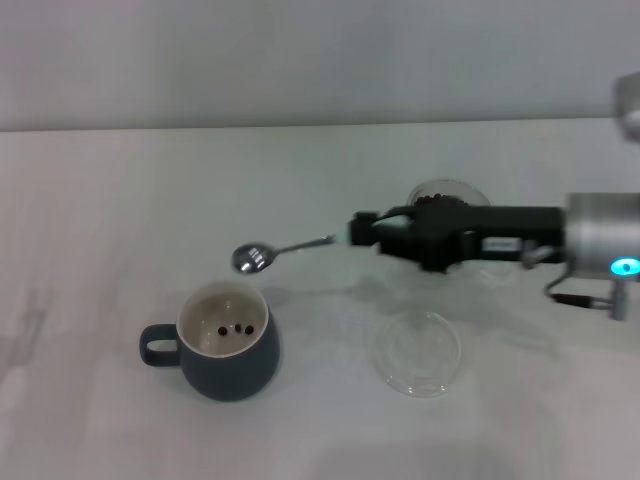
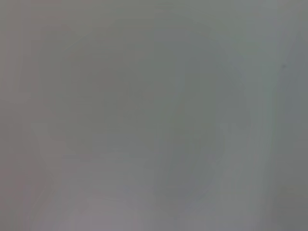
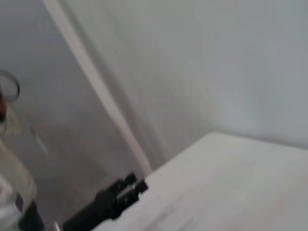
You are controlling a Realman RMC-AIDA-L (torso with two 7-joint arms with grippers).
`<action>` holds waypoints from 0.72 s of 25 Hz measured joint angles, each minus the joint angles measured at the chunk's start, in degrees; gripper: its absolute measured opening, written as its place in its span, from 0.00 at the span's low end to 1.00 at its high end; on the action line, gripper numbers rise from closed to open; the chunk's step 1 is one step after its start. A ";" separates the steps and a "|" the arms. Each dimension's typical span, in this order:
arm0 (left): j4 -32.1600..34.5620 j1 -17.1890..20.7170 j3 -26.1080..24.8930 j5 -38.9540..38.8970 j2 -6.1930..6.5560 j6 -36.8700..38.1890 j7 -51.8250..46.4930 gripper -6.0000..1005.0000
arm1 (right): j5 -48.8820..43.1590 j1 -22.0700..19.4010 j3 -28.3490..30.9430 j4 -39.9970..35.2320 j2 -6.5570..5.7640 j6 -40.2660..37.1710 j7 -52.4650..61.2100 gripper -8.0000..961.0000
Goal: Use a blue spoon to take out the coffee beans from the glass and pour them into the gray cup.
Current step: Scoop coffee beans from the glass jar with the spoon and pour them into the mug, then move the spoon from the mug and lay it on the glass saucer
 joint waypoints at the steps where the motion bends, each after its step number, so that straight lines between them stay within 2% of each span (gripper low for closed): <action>1: -0.01 -0.08 0.00 -0.01 0.00 0.00 0.00 0.75 | 0.10 -0.35 1.78 0.60 -0.03 -1.53 0.07 0.18; 4: -0.09 -0.28 0.01 -0.01 0.05 -0.01 0.00 0.75 | -0.51 -0.73 8.52 4.29 -0.55 -7.72 0.20 0.18; 6: -0.13 -0.30 -0.01 0.03 0.09 -0.01 0.00 0.75 | -1.21 -0.44 12.90 8.10 -1.65 -11.62 0.24 0.18; 8: -0.18 -0.33 -0.11 0.03 0.14 -0.01 0.00 0.76 | -1.77 -0.33 16.30 11.63 -3.28 -14.49 0.26 0.18; 9: -0.18 -0.36 -0.13 0.03 0.16 -0.01 0.00 0.76 | -2.11 -0.34 17.63 13.40 -4.40 -15.59 0.30 0.18; 10: -0.18 -0.42 -0.17 0.03 0.20 0.00 0.00 0.76 | -2.90 -0.50 18.56 15.67 -6.36 -16.49 0.73 0.18; 11: -0.20 -0.44 -0.18 0.03 0.23 -0.01 0.00 0.76 | -3.36 -0.59 18.67 16.31 -6.93 -16.60 1.15 0.18; 12: -0.20 -0.44 -0.18 0.03 0.23 -0.01 0.00 0.76 | -3.36 -0.59 18.67 16.31 -6.93 -16.60 1.15 0.18; 15: -0.25 -0.68 -0.10 0.02 0.26 -0.01 0.00 0.76 | -6.28 -0.74 18.72 18.27 -8.41 -15.70 3.10 0.18; 18: -0.27 -1.00 0.07 0.02 0.27 -0.11 0.00 0.76 | -9.60 -0.72 18.74 18.63 -8.27 -14.72 3.31 0.18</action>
